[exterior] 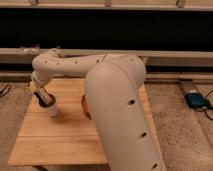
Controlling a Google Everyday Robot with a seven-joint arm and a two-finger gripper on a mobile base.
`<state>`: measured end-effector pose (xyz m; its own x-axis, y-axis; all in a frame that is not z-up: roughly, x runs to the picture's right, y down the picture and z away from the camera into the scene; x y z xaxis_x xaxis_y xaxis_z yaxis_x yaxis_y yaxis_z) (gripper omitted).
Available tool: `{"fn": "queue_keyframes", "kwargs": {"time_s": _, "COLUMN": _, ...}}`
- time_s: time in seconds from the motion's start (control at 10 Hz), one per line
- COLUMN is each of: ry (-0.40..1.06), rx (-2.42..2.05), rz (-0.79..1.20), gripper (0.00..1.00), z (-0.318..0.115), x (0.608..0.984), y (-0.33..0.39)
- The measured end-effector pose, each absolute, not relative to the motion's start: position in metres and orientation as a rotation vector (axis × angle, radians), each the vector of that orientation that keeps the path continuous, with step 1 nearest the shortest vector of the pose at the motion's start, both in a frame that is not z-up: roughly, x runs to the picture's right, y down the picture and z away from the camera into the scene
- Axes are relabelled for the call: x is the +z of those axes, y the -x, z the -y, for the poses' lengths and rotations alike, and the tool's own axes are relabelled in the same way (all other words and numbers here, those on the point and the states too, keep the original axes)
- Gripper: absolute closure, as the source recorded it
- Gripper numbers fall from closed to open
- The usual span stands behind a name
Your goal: Place the eraser in the ceramic cup
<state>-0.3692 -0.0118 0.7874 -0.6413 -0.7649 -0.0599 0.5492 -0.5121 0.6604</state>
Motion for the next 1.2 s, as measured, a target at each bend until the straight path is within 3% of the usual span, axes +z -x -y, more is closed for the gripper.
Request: {"fn": "queue_keyframes", "kwargs": {"time_s": 1.2, "ry": -0.409, "rx": -2.161, "rz": 0.783, "gripper": 0.20, "z": 0.018, "x": 0.795, "y": 0.337}}
